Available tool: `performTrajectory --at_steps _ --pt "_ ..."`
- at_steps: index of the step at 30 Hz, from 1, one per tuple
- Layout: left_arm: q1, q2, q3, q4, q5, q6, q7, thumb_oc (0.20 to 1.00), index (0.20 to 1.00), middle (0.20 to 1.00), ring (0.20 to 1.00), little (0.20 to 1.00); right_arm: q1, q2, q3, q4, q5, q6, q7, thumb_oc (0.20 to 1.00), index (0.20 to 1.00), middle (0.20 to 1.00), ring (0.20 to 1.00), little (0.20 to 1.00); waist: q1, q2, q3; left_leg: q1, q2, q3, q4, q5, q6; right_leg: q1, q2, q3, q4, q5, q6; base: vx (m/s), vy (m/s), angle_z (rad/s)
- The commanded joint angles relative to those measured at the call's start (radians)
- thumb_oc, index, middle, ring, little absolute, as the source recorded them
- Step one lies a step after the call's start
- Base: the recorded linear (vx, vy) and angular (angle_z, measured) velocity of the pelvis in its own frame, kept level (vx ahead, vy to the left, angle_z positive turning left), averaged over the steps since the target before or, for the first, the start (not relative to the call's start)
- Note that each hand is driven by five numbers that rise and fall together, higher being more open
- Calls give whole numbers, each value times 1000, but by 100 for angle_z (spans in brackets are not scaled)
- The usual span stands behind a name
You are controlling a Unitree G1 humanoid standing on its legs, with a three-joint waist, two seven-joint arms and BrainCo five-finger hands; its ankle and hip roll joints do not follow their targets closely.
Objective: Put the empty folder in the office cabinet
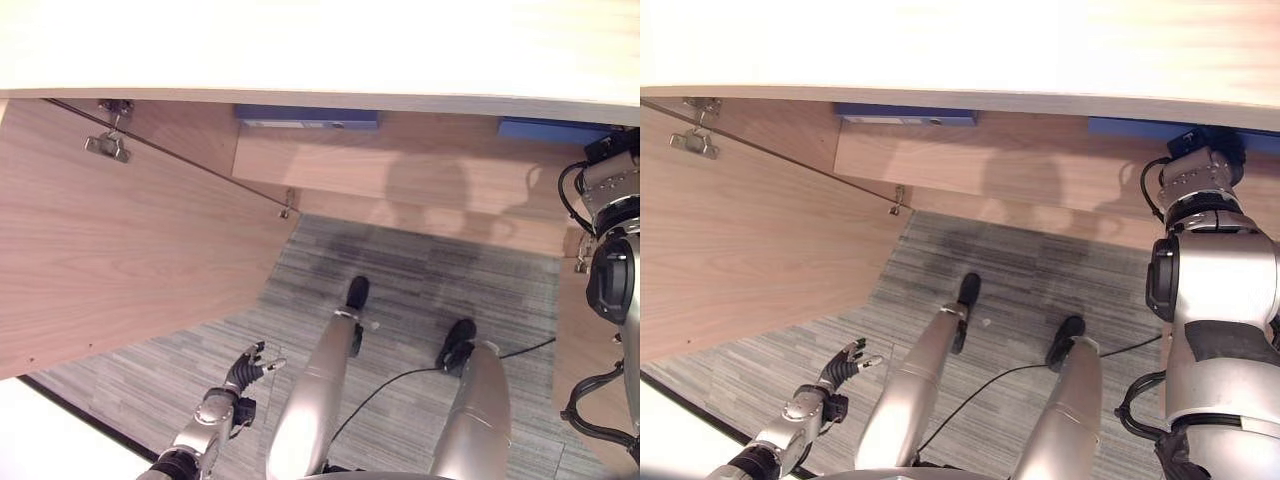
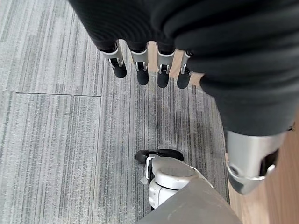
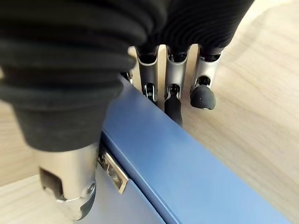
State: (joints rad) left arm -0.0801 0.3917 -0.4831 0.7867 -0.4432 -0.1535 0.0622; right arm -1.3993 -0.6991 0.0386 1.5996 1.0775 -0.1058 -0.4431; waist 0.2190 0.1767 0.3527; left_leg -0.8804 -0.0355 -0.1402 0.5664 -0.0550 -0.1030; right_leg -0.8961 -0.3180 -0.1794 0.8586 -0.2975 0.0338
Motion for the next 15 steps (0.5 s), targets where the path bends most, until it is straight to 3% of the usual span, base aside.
performTrajectory --at_steps 1,9,15 --pt "-62 -1 5 79 -21 -10 24 1000 1000 1000 1000 1000 88 30 -76 63 25 61 -43 1000 1000 1000 1000 1000 23 38 76 38 26 -3 32 -163 8 103 20 -20 -52 -81 43 0 0 0" --pt "-81 13 18 91 -39 -10 15 1000 1000 1000 1000 1000 0 5 14 30 -60 83 -10 1000 1000 1000 1000 1000 27 30 74 34 31 -4 26 -156 6 96 22 -22 -51 -79 43 0 0 0" --pt "-58 37 32 65 -39 -8 -8 1000 1000 1000 1000 1000 -141 -99 156 -28 -151 76 26 1000 1000 1000 1000 1000 41 26 64 34 30 -4 8 -141 2 87 16 -18 -55 -69 43 0 0 0"
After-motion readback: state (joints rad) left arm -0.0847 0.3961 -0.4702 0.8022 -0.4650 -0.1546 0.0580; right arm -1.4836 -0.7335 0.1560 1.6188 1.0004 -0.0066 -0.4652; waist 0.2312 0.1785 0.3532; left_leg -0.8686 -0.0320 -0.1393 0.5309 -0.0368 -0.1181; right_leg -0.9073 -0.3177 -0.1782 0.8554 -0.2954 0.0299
